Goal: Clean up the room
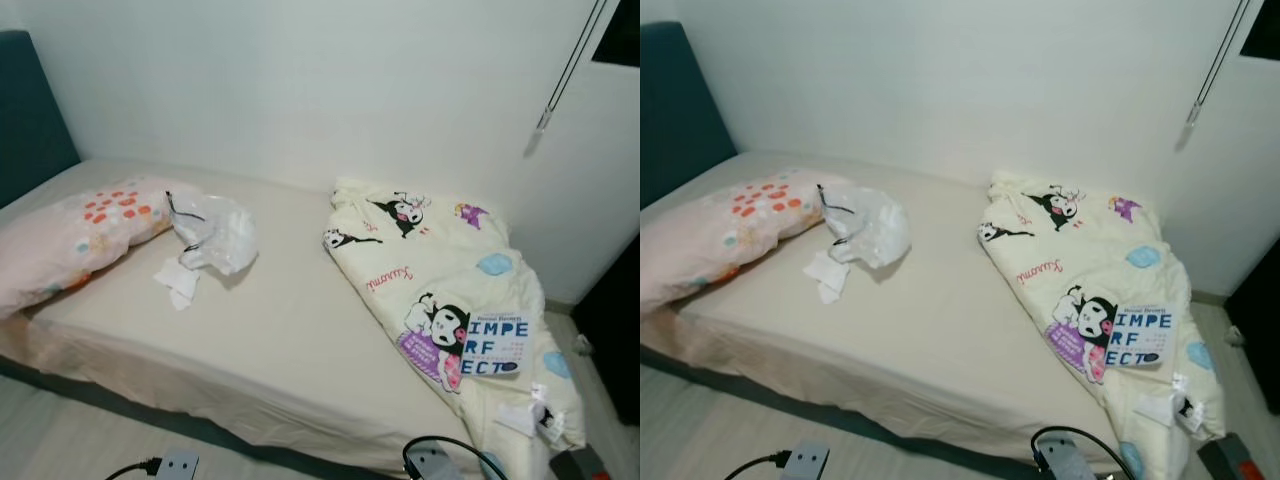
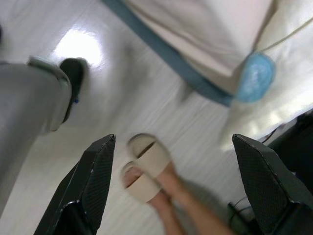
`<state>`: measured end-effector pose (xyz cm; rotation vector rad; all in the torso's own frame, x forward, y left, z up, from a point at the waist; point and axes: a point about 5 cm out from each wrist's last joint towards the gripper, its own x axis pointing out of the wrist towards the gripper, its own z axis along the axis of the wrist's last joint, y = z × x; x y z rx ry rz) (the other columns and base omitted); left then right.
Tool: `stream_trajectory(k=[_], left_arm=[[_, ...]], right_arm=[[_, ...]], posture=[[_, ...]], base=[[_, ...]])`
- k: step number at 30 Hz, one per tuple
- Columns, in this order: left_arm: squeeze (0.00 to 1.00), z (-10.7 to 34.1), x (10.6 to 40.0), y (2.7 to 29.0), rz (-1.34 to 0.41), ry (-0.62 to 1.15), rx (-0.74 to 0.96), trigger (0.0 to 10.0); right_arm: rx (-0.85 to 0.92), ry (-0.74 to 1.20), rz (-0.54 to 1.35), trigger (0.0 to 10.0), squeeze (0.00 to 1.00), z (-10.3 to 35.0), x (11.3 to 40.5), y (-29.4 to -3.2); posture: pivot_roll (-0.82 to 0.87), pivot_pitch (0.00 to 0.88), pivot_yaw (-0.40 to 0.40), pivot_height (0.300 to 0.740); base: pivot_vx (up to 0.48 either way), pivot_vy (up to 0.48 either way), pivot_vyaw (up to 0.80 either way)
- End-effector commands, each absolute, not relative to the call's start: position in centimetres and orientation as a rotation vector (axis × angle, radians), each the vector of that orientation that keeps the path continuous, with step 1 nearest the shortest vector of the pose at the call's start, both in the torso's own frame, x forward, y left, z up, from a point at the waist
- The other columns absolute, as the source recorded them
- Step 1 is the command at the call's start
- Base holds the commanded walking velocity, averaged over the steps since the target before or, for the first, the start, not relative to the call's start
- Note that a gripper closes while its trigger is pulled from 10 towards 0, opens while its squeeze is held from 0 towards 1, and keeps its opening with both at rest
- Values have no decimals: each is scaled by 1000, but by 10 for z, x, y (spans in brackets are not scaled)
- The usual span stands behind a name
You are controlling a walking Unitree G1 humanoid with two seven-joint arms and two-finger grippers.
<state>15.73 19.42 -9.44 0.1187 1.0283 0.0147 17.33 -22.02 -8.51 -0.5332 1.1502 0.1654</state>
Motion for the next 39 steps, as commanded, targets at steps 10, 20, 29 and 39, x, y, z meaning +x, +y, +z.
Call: stream_trajectory(k=[10, 20, 29, 39], left_arm=[[0, -97, 154, 190, 16, 1043, 103, 10000], [0, -98, 152, 189, 1, 1055, 99, 10000], [0, -98, 150, 192, 25, 1056, 110, 10000], [0, -98, 150, 193, 26, 1058, 107, 10000]], right_arm=[[-550, 1151, 169, 10000, 0, -84, 174, -222], [-551, 1153, 170, 10000, 0, -84, 173, -223], [-553, 1153, 174, 10000, 0, -85, 173, -222], [-551, 1152, 178, 10000, 0, -85, 174, -221]], posture=[[-7, 0, -55, 740], [-12, 0, -57, 740], [-8, 0, -55, 740], [-2, 0, -57, 740]], base=[[0, 0, 0], [0, -324, 0], [0, -91, 0], [0, 0, 0]])
